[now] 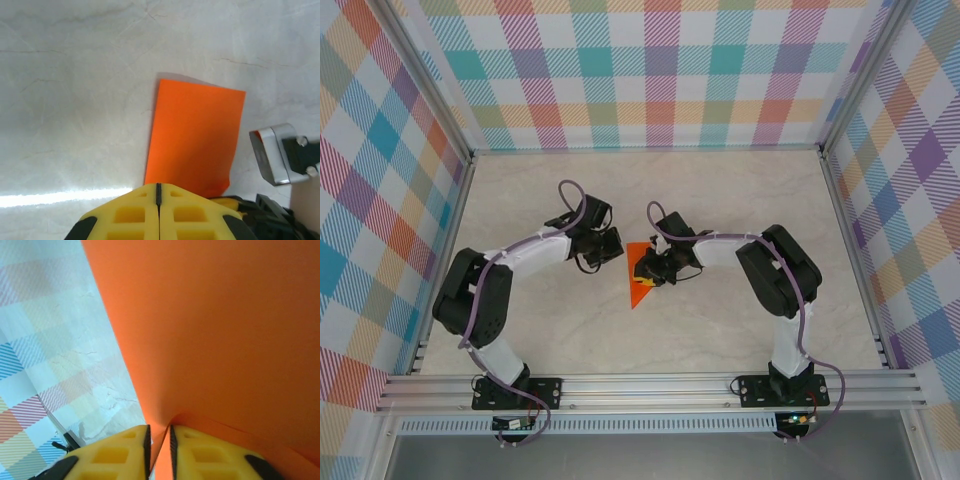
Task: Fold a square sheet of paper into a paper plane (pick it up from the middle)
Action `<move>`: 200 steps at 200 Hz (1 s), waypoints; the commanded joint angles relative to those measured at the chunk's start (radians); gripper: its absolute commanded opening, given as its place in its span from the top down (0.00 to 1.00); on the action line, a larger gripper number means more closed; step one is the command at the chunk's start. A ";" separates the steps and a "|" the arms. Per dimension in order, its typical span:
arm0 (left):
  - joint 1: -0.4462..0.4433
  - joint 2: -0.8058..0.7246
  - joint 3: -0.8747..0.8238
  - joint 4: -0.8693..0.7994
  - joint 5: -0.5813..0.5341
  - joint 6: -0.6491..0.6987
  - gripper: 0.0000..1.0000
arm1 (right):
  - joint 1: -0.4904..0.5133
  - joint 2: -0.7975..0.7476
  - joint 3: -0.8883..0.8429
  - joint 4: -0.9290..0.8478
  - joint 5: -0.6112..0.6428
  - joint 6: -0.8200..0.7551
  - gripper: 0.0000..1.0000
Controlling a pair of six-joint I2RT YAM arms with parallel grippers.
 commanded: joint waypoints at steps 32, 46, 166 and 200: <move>0.006 -0.152 -0.158 0.029 0.058 -0.044 0.89 | 0.006 0.050 -0.007 -0.046 0.063 -0.004 0.66; 0.004 -0.196 -0.188 0.043 0.085 -0.055 0.88 | 0.008 0.050 -0.009 -0.049 0.066 -0.004 0.63; -0.121 -0.155 -0.301 0.267 0.262 -0.178 0.99 | 0.008 0.044 -0.018 -0.077 0.097 -0.010 0.90; -0.147 -0.076 -0.284 0.288 0.268 -0.185 1.00 | 0.008 0.038 -0.020 -0.090 0.107 -0.017 0.94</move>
